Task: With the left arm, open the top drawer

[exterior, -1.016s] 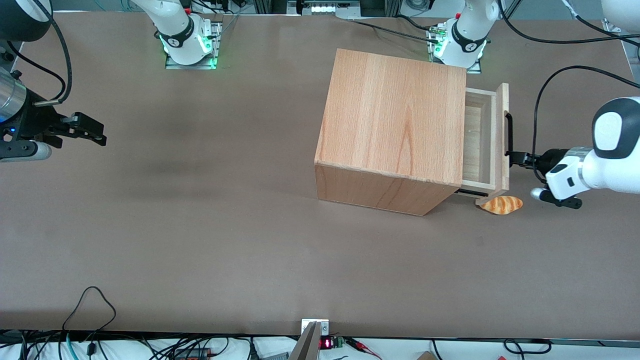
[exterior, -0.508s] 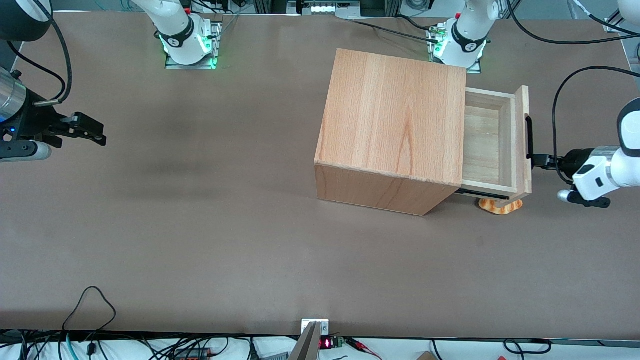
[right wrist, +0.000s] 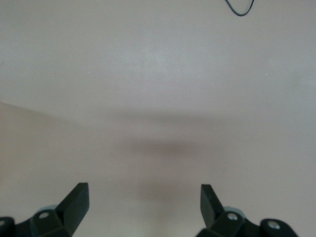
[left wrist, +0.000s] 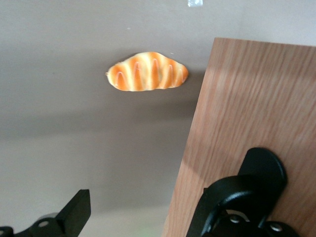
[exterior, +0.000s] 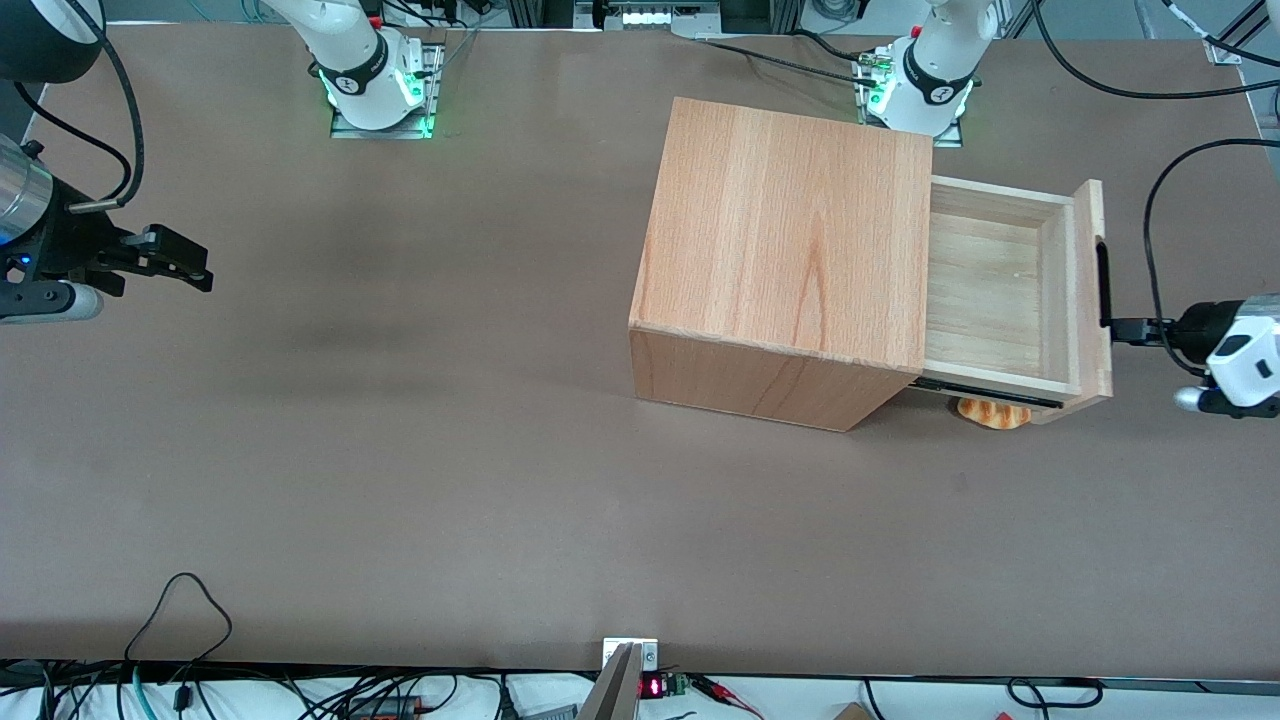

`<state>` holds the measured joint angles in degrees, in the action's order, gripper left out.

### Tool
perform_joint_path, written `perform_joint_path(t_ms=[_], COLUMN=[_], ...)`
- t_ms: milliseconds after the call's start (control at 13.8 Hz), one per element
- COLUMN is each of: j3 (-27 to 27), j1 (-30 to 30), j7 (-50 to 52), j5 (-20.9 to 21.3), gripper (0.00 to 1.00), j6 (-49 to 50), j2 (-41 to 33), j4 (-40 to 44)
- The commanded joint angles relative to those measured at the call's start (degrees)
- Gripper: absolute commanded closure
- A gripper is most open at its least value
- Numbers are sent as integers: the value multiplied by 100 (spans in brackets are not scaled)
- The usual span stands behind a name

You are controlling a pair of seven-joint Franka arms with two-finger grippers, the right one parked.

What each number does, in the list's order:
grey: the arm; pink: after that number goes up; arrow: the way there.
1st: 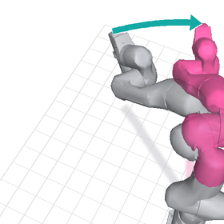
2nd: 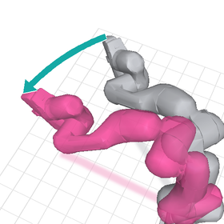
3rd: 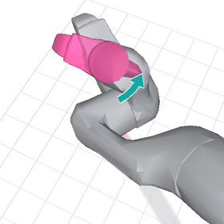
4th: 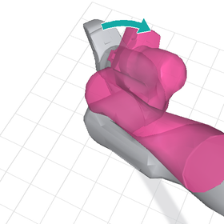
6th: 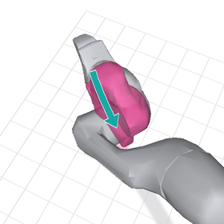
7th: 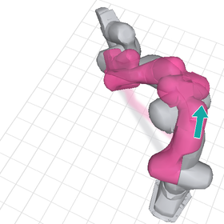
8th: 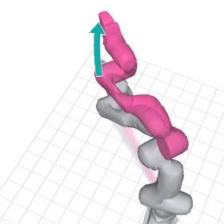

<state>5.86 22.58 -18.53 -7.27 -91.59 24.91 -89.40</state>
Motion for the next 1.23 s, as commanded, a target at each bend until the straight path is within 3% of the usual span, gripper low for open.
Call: perform_joint_path(t_ms=[0,725,1161], j3=[3,12,12], j1=[-8,133,265], j7=[43,17,-588], j5=[260,349,340], gripper=[0,0,0], j6=[36,45,45], j2=[128,189,251], j4=[406,424,546])
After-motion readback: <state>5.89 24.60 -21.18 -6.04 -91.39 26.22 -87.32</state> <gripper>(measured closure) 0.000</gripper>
